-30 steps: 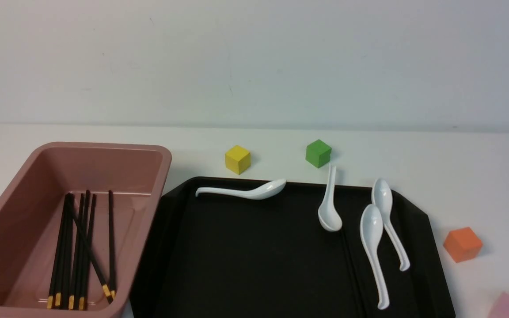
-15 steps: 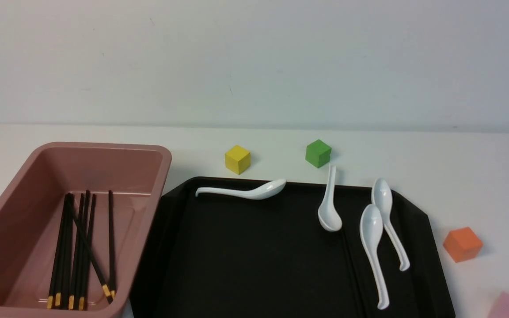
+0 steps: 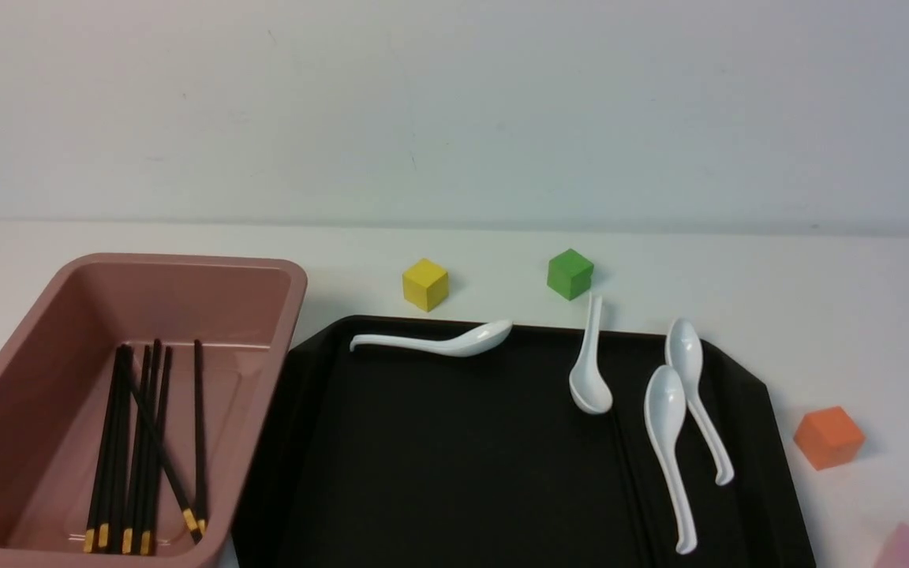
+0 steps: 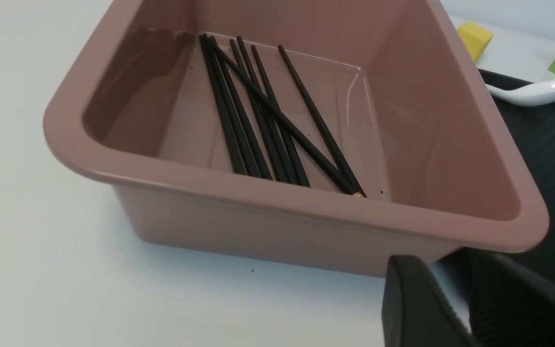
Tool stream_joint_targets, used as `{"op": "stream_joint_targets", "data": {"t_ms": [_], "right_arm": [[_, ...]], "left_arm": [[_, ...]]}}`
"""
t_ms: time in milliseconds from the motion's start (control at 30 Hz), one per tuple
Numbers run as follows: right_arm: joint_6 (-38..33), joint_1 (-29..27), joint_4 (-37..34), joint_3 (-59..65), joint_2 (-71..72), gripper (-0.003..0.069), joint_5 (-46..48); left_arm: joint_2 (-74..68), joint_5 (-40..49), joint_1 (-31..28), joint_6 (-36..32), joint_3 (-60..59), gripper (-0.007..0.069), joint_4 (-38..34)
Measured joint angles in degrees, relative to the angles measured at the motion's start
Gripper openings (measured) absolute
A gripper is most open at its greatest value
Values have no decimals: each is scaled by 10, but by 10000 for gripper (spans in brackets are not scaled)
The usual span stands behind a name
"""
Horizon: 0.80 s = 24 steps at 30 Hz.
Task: On white tablecloth take chopsticks from black tray and put them in box.
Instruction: 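Move the gripper over the chopsticks on the black tray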
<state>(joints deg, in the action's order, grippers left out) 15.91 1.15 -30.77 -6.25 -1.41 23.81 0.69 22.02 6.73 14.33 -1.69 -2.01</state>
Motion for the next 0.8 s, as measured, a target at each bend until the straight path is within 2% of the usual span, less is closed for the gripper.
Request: {"op": "stream_joint_targets", "data": {"t_ms": [100,233,367,433,533,633,733,800], "right_arm": [[-22,0,75,-102,-95,8,106],[-41,0,138,-197,-279,-5,266],[-111,1,111,-218,-419,6,304],[-191,22,56,-222,-517,34,296],[-237,77,11,-240,-614,79,260],[-205,137,23,-274,-679,106,218],[-114,199,81,-313,-732,140,188],[-16,246,144,-351,-772,185,177]], "left_arm": [[0,0,0,0,0,200,0],[0,0,0,0,0,204,0],[0,0,0,0,0,205,0],[0,0,0,0,0,205,0],[0,0,0,0,0,207,0],[0,0,0,0,0,211,0],[0,0,0,0,0,215,0],[0,0,0,0,0,218,0]]}}
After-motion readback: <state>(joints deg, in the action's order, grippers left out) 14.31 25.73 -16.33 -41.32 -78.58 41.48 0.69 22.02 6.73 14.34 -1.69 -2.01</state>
